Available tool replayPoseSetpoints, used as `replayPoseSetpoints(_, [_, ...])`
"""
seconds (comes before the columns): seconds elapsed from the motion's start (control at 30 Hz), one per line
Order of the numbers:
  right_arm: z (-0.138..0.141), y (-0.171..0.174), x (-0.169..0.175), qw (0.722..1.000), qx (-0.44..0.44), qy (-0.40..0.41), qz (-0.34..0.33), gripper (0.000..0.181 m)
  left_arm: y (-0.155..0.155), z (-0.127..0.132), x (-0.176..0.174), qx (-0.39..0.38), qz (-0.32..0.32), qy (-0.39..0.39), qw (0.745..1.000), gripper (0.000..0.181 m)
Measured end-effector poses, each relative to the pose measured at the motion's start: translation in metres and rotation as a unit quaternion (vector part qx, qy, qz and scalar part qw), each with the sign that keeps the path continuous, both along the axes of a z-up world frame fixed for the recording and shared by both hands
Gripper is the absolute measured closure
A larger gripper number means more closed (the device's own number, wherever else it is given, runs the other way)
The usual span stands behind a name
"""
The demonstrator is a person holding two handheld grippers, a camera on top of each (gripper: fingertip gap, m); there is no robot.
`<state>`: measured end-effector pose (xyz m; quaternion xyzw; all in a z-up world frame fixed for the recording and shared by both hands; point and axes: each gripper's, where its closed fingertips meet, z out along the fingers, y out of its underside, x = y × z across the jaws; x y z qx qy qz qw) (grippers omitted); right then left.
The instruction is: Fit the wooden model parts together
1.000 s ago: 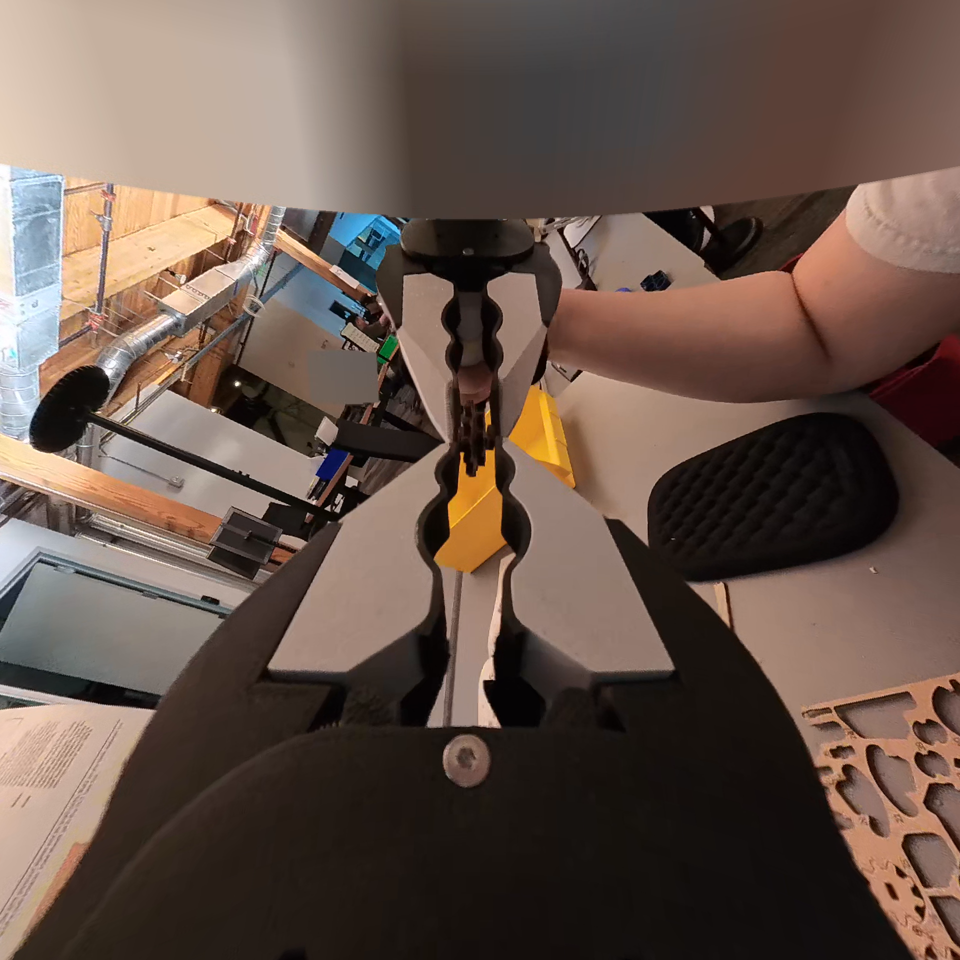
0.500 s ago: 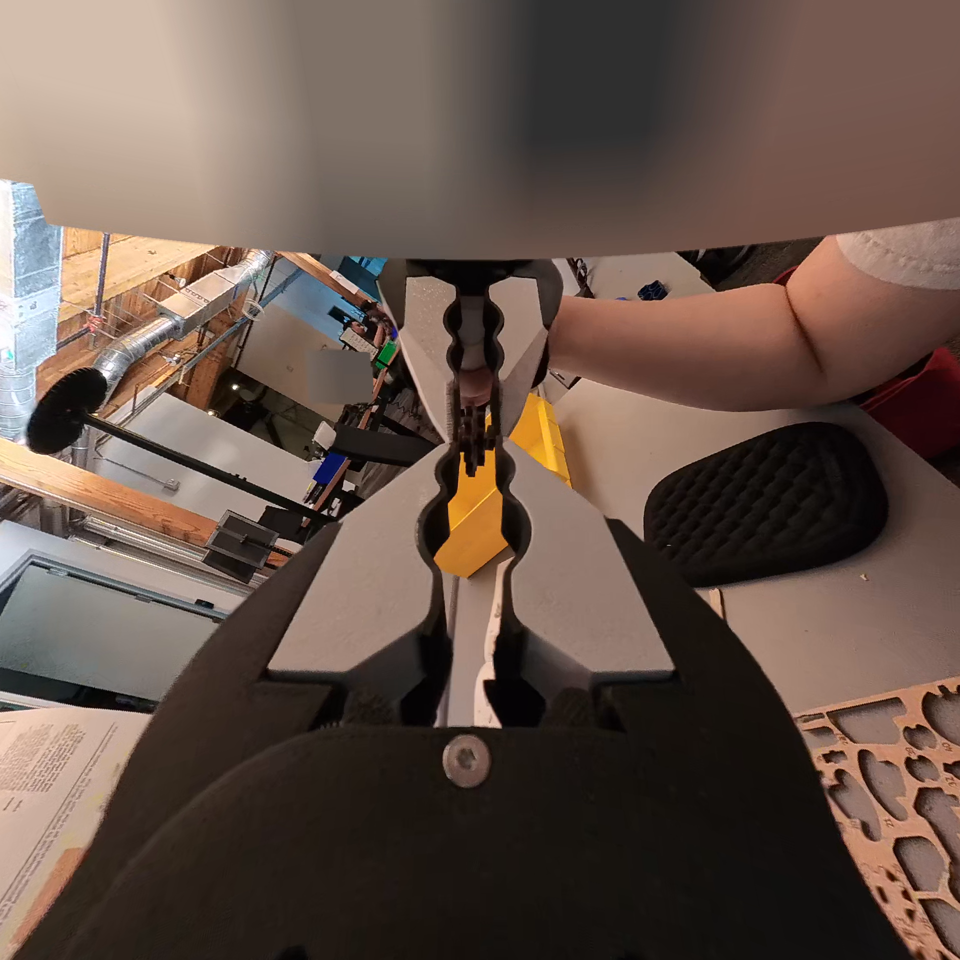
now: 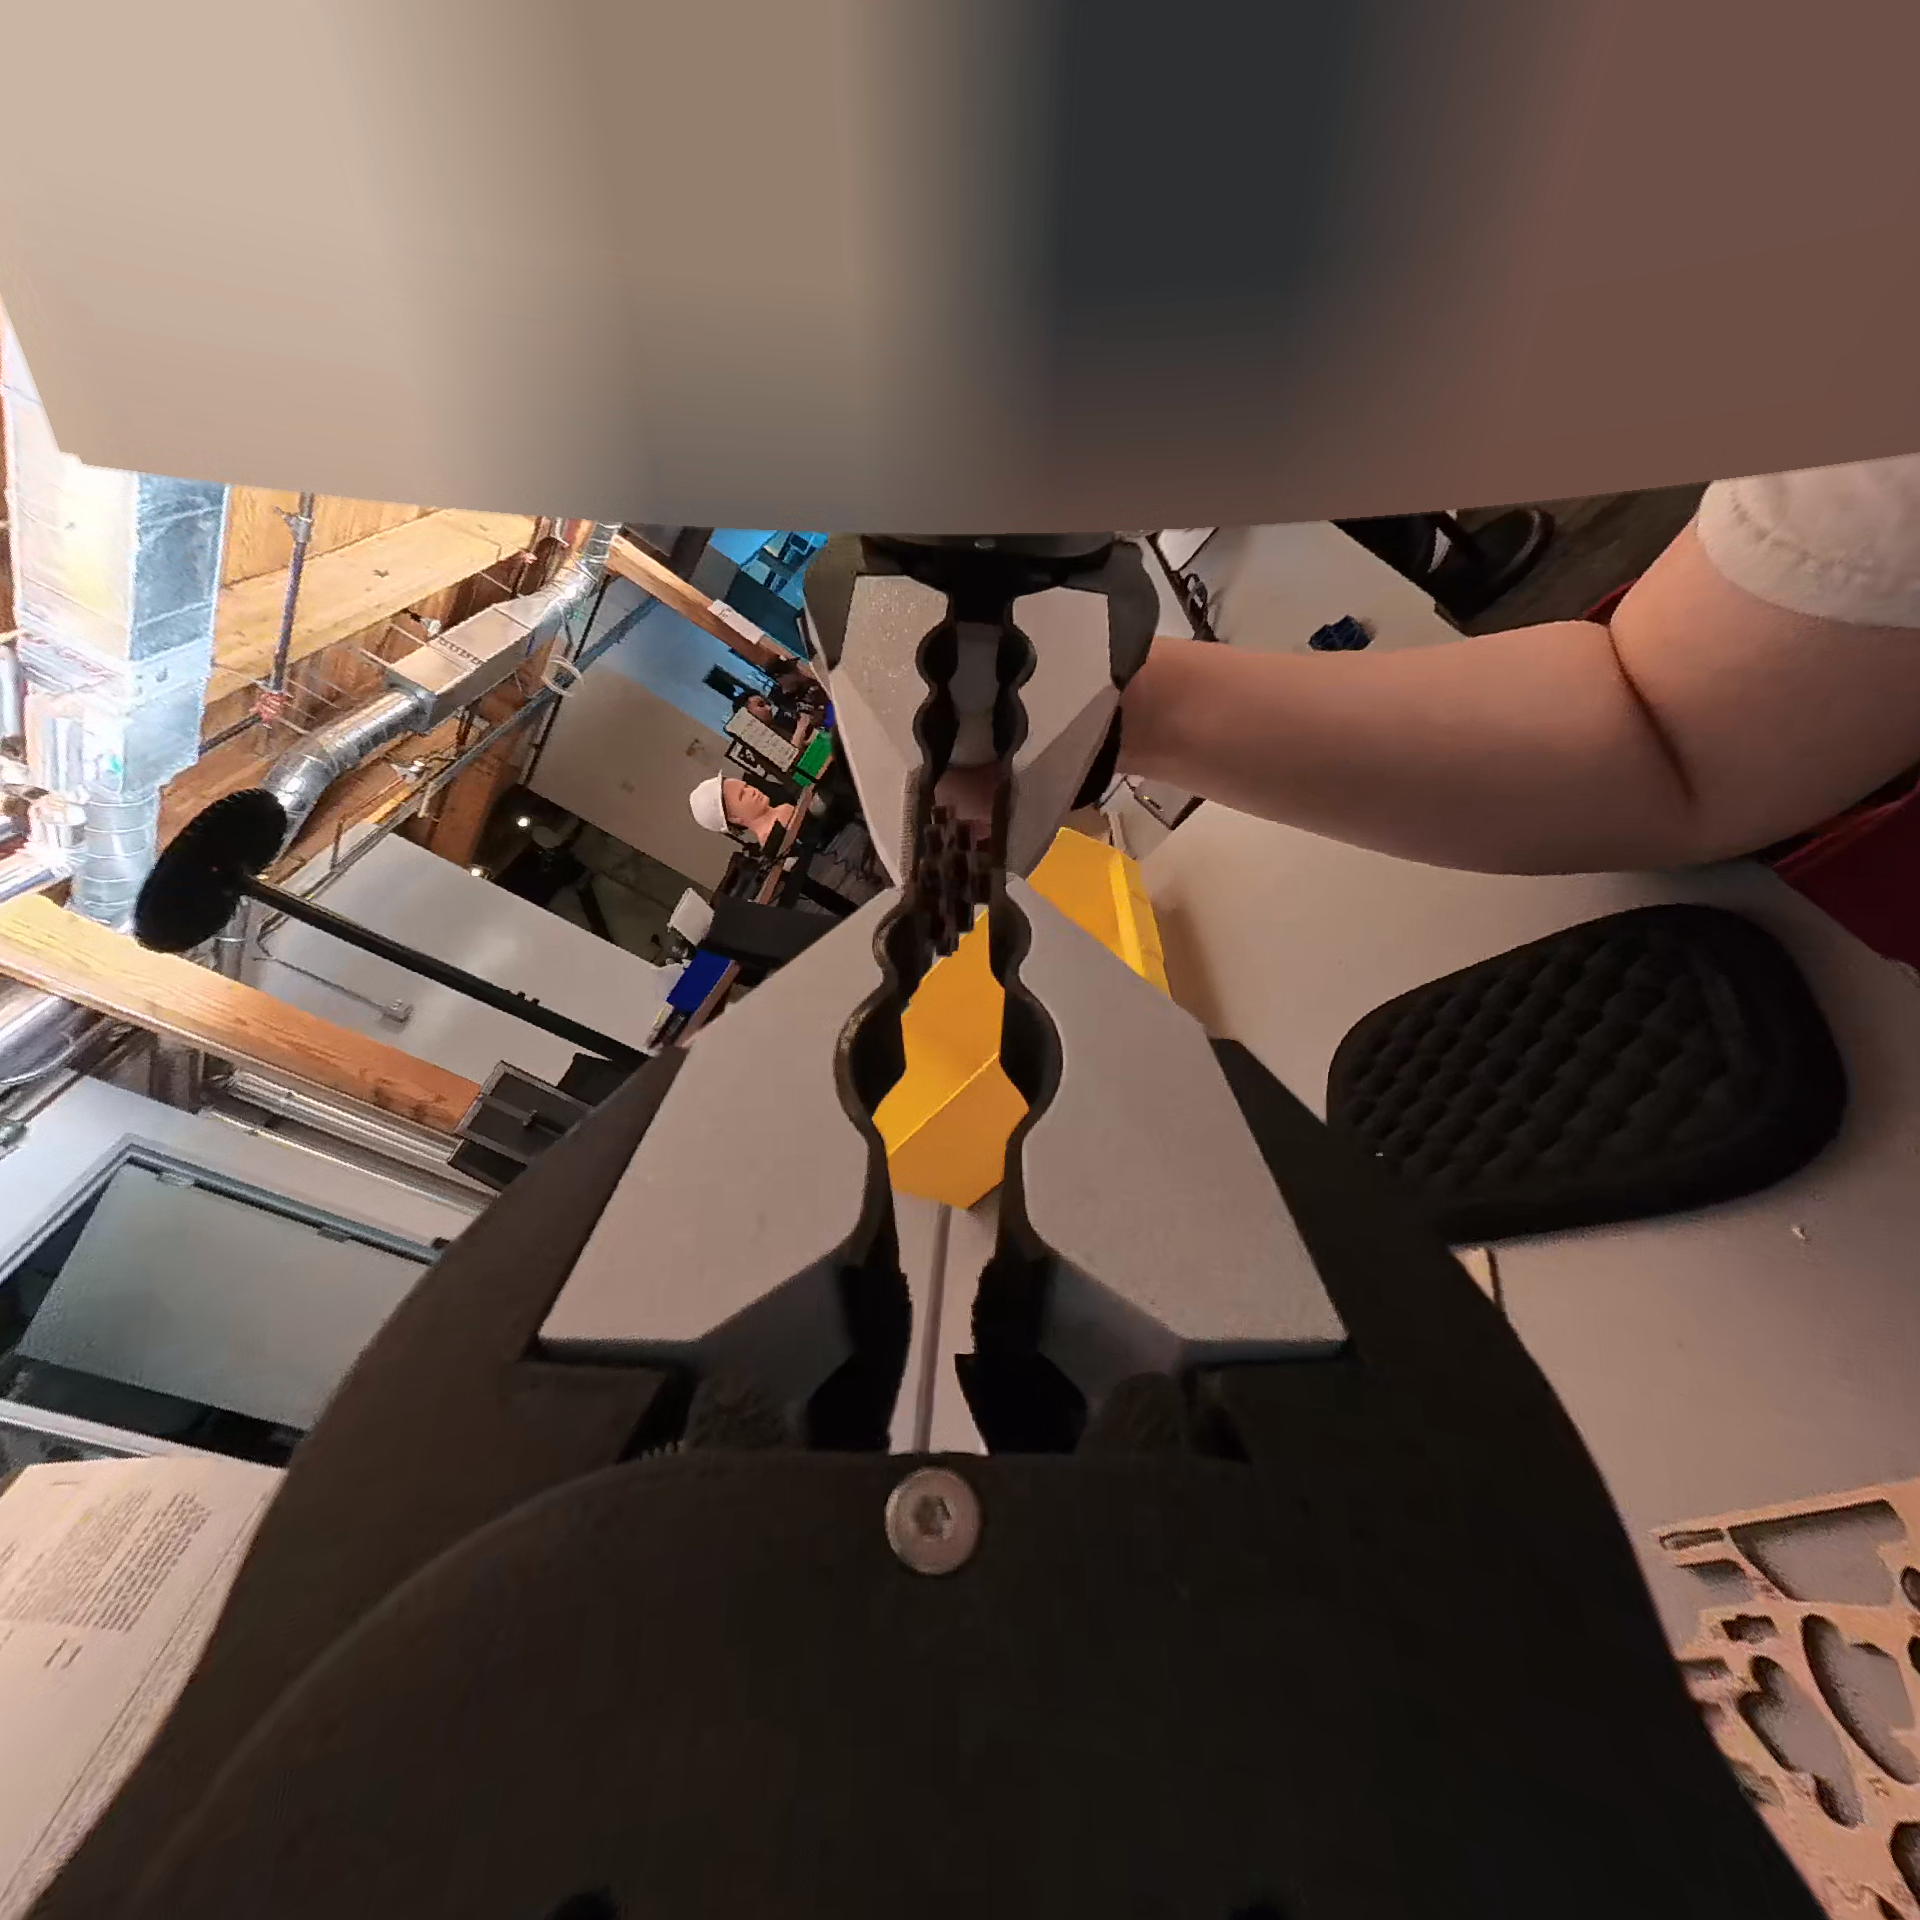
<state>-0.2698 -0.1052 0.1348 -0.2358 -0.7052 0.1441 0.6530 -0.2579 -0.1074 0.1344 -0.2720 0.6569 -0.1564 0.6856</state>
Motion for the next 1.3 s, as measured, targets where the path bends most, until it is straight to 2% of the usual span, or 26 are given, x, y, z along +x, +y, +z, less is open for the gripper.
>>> replayPoseSetpoints(0.47, [-0.006,-0.013,-0.001,0.998,0.052,-0.022,-0.001,0.170,-0.013,-0.007,-0.001,-0.060,-0.057,0.039,0.996,0.171])
replayPoseSetpoints(0.57, [-0.003,-0.006,-0.001,1.000,0.025,-0.014,-0.008,0.169,-0.007,-0.004,-0.001,-0.034,-0.032,0.024,0.999,0.170])
replayPoseSetpoints(0.63, [-0.005,0.006,-0.004,0.999,0.026,-0.020,-0.038,0.168,0.004,-0.007,-0.004,-0.030,0.005,0.032,0.999,0.169])
replayPoseSetpoints(0.73, [-0.001,0.007,-0.005,0.999,0.028,-0.006,-0.041,0.168,0.004,0.000,-0.008,0.011,0.025,0.003,1.000,0.171])
replayPoseSetpoints(0.8, [0.000,0.007,-0.002,0.998,0.030,-0.005,-0.047,0.167,0.000,0.006,-0.009,0.033,0.031,-0.015,0.999,0.177])
replayPoseSetpoints(0.93, [0.001,0.010,0.000,0.997,0.035,-0.008,-0.069,0.167,0.001,0.002,-0.006,0.033,0.043,-0.002,0.999,0.159])
replayPoseSetpoints(1.1, [-0.002,0.009,-0.003,0.997,0.033,-0.015,-0.064,0.167,0.003,0.002,-0.005,0.065,0.058,-0.009,0.996,0.174])
replayPoseSetpoints(1.23, [-0.003,0.009,-0.005,0.998,0.024,-0.015,-0.057,0.167,0.002,-0.002,-0.004,0.063,0.053,0.001,0.997,0.163])
replayPoseSetpoints(1.3, [-0.003,0.010,-0.005,0.998,0.026,-0.017,-0.061,0.168,0.003,-0.002,-0.004,0.069,0.057,0.003,0.996,0.167])
